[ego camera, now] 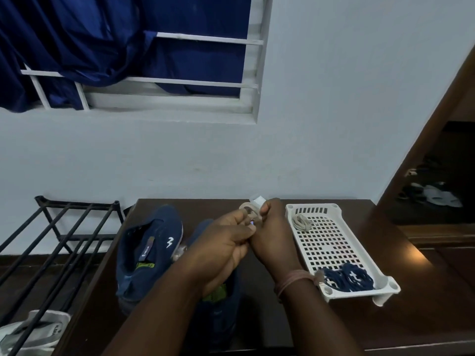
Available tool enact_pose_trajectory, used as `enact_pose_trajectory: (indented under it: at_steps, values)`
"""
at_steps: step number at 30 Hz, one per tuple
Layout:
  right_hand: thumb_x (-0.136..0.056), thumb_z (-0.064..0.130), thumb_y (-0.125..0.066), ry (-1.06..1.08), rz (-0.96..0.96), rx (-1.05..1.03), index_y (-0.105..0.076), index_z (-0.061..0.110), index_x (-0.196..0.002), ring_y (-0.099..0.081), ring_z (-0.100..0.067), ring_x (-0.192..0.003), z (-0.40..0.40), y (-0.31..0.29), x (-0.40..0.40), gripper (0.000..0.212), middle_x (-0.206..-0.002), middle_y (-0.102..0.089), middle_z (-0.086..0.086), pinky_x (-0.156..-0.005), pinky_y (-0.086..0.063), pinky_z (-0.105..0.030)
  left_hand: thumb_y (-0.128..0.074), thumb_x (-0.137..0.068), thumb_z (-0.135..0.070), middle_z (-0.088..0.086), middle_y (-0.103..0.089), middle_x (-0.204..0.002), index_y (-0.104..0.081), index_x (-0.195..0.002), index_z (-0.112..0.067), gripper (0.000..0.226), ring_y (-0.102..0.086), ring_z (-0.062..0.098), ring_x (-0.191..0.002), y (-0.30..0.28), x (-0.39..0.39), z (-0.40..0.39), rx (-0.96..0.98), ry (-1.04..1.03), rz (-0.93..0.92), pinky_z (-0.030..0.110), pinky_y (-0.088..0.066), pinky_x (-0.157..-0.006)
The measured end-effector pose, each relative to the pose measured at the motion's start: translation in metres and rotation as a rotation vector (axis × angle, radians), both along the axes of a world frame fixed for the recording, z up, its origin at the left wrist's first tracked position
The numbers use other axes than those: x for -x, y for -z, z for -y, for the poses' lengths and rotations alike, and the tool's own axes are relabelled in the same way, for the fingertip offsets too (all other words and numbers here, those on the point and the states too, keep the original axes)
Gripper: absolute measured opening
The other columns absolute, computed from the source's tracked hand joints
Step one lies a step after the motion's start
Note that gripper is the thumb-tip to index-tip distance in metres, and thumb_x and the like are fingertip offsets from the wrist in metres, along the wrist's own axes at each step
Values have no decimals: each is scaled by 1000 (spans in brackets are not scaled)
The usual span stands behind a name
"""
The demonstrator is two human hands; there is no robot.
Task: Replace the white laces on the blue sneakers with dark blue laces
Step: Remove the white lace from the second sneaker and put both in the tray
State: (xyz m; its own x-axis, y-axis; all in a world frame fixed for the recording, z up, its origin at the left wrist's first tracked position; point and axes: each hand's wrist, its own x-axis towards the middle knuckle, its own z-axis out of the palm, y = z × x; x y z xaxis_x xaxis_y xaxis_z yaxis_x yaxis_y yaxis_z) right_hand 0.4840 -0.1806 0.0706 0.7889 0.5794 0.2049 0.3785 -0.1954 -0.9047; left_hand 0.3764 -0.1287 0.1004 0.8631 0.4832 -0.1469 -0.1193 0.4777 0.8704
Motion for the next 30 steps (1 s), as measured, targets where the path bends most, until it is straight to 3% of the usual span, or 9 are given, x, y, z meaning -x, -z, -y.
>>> enact_pose_trajectory:
  at_steps: [4,8,10,13,16,19,23,26,30]
  values:
    - [-81,6,-59,24,-57,89,-44,17,-98,-49,-10,-69,12,3,-20,25,-85,-56,1,-60,-36,-25,-44,-100,4,19,-74,-111,-64,-120,4,29,-73,25,-101,-5,1,-6,-40,-209,-216,30,-60,-85]
    - [-72,12,-61,124,-246,93,-46,22,-98,-60,-18,-75,24,2,-44,31,-87,-60,-4,-64,-48,-31,-48,-98,0,12,-76,-103,-70,-106,-6,24,-64,13,-68,7,-11,-1,-214,-311,-388,20,-50,-56]
    - [-68,15,-59,167,-290,83,-45,29,-94,-65,-25,-80,34,0,-64,33,-90,-64,-9,-67,-53,-38,-54,-96,-3,10,-75,-97,-72,-103,-10,20,-60,11,-66,13,-29,8,-298,-273,-423,22,-48,-57]
    - [-78,7,-60,251,-275,105,-46,22,-90,-58,-20,-80,52,-1,-103,24,-90,-61,-6,-73,-47,-32,-61,-94,-13,10,-76,-93,-75,-99,-21,17,-62,12,-70,22,-78,13,-484,-200,-451,30,-55,-68]
    - [-77,0,-58,341,-248,131,-41,22,-78,-53,-19,-78,63,7,-145,28,-86,-54,-4,-76,-47,-36,-60,-92,-17,8,-75,-104,-75,-97,-24,17,-70,27,-93,33,-135,21,-599,-126,-485,39,-55,-85]
    - [-77,-4,-57,383,-250,193,-42,20,-84,-56,-23,-84,65,19,-179,29,-91,-55,-8,-78,-50,-38,-58,-91,-11,8,-72,-111,-74,-106,-18,23,-68,29,-100,45,-184,30,-633,-57,-513,30,-53,-78]
    - [-82,-6,-55,392,-191,304,-47,10,-99,-52,-21,-82,57,32,-211,24,-86,-50,-5,-68,-41,-28,-52,-89,-9,7,-74,-101,-64,-74,-23,24,-69,27,-93,61,-219,38,-759,-7,-571,34,-55,-79]
    - [-84,3,-60,407,-130,426,-53,7,-104,-57,-26,-93,47,46,-228,22,-93,-55,-7,-75,-43,-29,-52,-88,-11,6,-73,-99,-66,-79,-20,19,-67,27,-94,77,-233,40,-794,-51,-601,35,-56,-83]
    - [-87,17,-65,420,-24,583,-61,12,-106,-66,-27,-101,42,56,-235,20,-95,-66,-9,-74,-44,-27,-53,-88,-11,4,-70,-82,-67,-73,-15,21,-66,27,-84,93,-239,39,-853,-92,-619,29,-47,-68]
